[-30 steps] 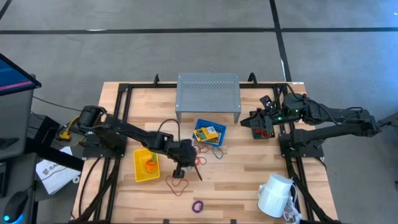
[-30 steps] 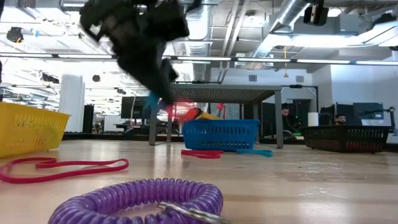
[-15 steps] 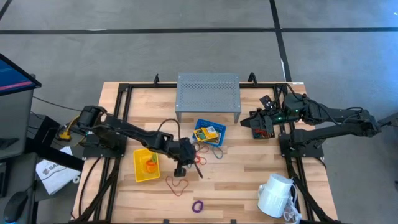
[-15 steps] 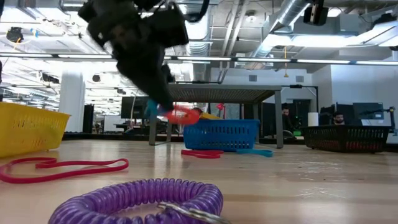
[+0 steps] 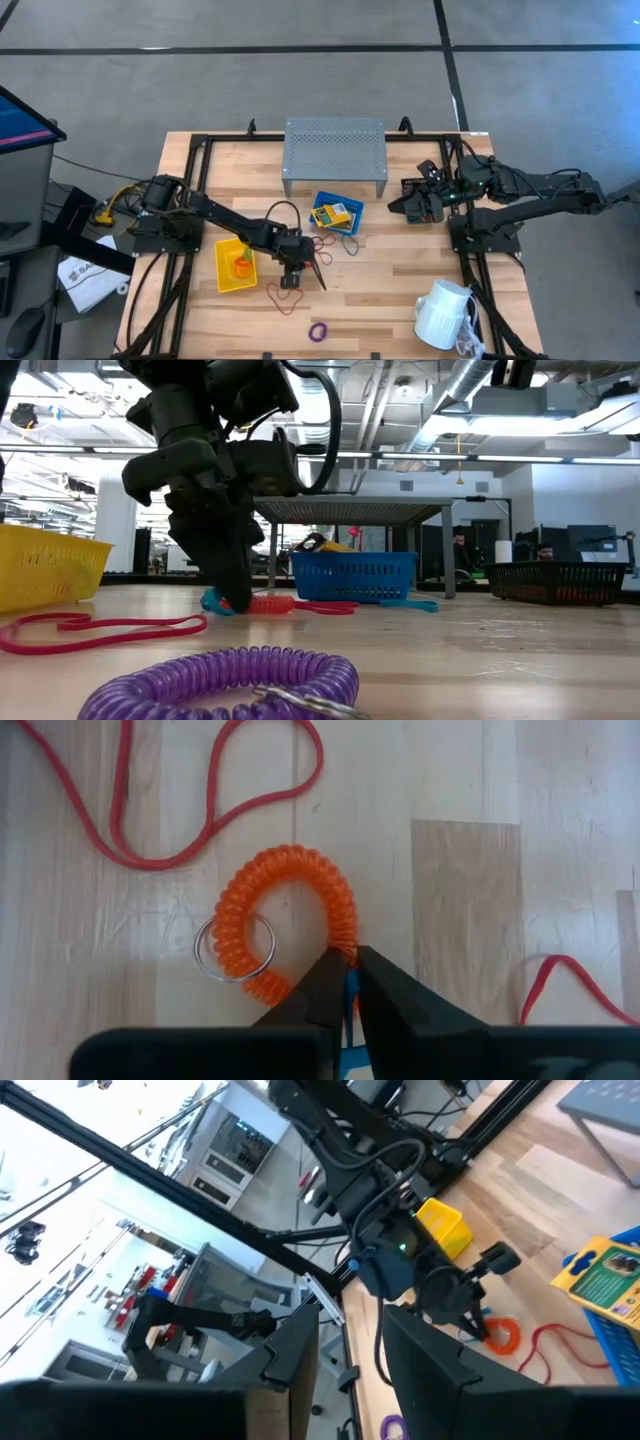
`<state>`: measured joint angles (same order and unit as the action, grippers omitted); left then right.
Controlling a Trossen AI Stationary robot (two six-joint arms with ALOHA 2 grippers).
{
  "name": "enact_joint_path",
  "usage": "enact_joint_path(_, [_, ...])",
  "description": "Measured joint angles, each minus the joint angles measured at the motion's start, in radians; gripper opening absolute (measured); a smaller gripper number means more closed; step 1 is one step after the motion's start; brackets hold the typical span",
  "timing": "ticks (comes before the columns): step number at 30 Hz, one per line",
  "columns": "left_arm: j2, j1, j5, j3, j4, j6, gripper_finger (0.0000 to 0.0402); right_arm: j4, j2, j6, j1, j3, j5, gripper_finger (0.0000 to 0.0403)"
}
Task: Pick & Place Office Desk Supplies
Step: Put the orange spring keychain into the yellow bin
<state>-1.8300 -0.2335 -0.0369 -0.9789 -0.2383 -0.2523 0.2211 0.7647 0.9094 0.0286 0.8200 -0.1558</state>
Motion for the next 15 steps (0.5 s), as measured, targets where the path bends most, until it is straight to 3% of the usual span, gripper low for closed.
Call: enact_joint_path(15, [0.020,0.000,-0.094,0.002,-0.013,-0.069,0.0128,0.002,0.000,0.006,0.005,0.000,0.000,0.0111])
